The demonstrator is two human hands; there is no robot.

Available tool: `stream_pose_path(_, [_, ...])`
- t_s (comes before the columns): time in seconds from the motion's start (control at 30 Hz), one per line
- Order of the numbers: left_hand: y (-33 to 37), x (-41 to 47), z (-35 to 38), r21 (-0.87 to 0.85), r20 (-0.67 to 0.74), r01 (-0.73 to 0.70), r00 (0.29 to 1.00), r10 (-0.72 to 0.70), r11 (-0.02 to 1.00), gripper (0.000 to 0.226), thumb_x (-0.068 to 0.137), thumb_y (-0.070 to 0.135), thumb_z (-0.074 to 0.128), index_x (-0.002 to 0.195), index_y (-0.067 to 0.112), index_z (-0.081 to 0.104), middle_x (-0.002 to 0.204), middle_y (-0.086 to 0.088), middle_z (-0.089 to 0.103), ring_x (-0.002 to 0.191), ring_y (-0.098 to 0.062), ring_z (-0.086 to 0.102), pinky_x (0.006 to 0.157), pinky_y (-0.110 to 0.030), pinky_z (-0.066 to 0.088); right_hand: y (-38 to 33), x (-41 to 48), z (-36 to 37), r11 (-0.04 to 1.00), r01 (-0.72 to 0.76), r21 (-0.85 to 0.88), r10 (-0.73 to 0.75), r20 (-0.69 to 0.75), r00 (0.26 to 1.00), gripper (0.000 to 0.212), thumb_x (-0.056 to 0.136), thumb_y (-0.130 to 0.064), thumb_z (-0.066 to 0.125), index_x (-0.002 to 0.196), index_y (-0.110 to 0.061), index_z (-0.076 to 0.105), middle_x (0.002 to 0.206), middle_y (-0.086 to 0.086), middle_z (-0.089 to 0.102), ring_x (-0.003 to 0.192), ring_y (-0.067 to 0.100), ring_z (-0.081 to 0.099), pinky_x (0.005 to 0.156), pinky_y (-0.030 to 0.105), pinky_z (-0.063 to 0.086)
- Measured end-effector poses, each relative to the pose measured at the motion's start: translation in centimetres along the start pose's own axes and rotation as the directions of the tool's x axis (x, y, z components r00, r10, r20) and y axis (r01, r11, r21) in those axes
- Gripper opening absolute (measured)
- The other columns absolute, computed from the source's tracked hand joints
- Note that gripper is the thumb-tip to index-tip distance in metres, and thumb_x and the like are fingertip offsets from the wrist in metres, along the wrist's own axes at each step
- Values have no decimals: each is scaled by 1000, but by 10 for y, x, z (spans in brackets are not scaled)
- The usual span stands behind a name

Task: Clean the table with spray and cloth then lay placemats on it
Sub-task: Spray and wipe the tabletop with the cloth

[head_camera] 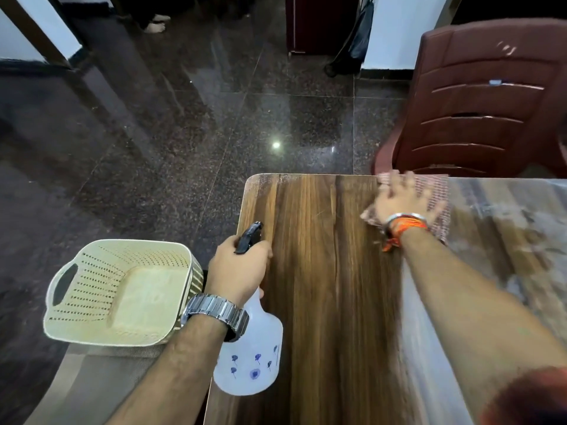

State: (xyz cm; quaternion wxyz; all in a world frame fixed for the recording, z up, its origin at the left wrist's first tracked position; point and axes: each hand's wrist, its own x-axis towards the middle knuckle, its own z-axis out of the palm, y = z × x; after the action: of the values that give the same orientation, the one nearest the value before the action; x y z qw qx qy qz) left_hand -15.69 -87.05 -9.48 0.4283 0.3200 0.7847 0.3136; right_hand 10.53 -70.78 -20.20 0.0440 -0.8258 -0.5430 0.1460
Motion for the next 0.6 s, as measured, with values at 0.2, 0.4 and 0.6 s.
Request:
stream_pose_path(0.2, [-11,2,-11,-29,16,22,1000,-22,999,17,62,29,61,75,17,59,61,-9,58,46,-29,55,53,-34,51,-16,-40,-14,990,-106,98,106,10,994,54,98,-43,20,151,-33,17,161,-7,7,147,31,0,112,63,-4])
stream_pose_path(0.4, [-21,-10,-17,8,-26,-14,1000,14,1000,18,64,28,61,74,13,62,68,-4,64,59,-24,58,56,-30,44,-156,-140,32,697,710,98,-711,224,667,54,96,-38,42,148,-36,28,159,-2,16,146,29,10,114,58,1])
stream_pose_path(0.6, [-32,-36,-31,79,-32,-20,999,23,997,10,73,22,61,75,12,60,69,-4,64,53,-21,56,51,-26,38,-125,-169,47,617,785,-59,-764,194,615,51,98,-46,25,147,-49,13,158,-21,7,147,18,0,113,59,-7])
